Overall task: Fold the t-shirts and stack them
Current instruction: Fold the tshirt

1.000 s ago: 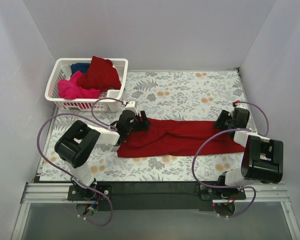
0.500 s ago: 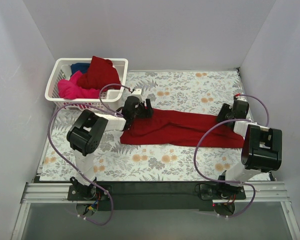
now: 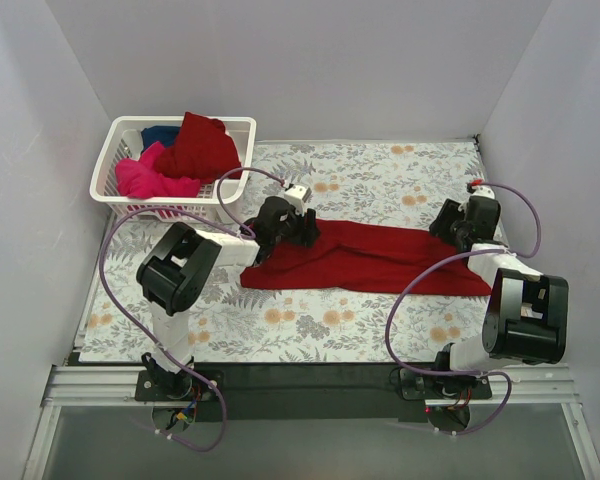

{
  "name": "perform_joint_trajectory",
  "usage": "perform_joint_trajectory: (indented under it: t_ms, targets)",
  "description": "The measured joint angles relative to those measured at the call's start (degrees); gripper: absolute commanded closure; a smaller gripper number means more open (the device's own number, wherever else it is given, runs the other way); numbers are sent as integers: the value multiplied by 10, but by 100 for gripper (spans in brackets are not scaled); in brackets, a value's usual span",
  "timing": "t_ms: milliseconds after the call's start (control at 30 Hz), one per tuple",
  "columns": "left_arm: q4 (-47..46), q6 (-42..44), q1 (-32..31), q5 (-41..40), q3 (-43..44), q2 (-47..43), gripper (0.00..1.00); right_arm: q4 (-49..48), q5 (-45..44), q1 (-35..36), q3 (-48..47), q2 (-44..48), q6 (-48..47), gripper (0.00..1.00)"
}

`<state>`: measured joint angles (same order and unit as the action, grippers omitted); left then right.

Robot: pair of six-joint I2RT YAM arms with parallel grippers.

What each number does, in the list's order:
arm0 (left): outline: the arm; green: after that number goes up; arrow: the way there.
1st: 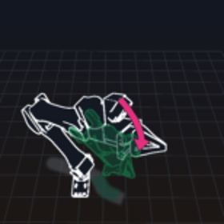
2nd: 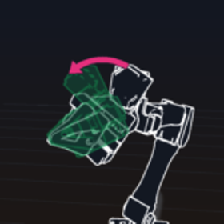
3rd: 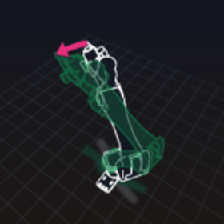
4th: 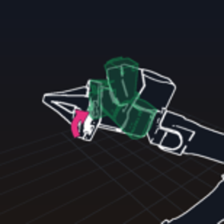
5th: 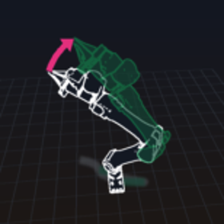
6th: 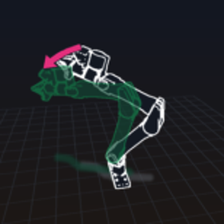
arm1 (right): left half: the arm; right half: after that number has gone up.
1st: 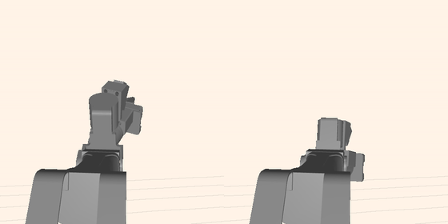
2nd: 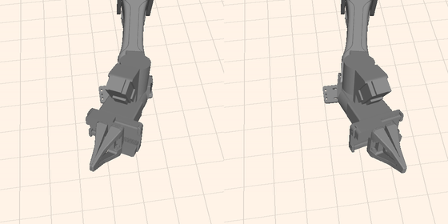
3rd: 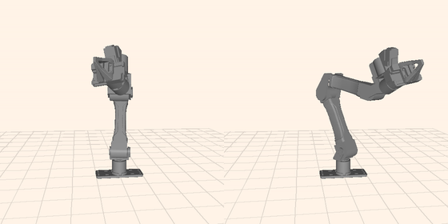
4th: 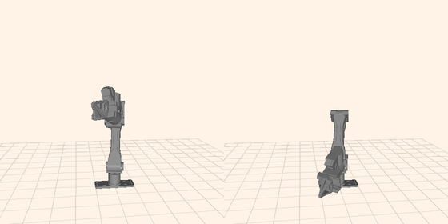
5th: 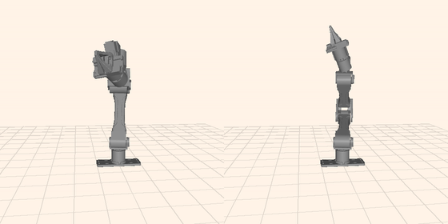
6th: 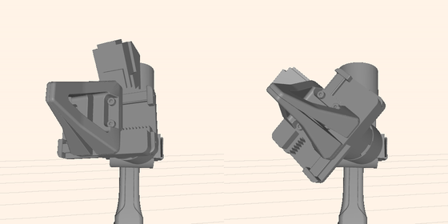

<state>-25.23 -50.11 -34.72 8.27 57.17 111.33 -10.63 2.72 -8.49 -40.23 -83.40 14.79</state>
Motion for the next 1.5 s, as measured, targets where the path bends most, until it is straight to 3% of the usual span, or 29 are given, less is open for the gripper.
perform_joint_trajectory:
  t_ms: [467,800,933,1200,1500]
  targets:
    - [14,12,2,6,0,0,69,-1,7,5,7,-3,0,51]
    - [14,12,2,16,-4,8,72,-3,9,9,7,-7,0,51]
    - [20,10,1,17,-4,10,100,-3,9,10,7,-8,0,51]
    - [1,7,-5,21,-30,-2,100,-6,9,11,7,-8,1,51]
    - [-18,-14,-59,25,-119,-103,100,-12,10,11,7,-8,0,51]
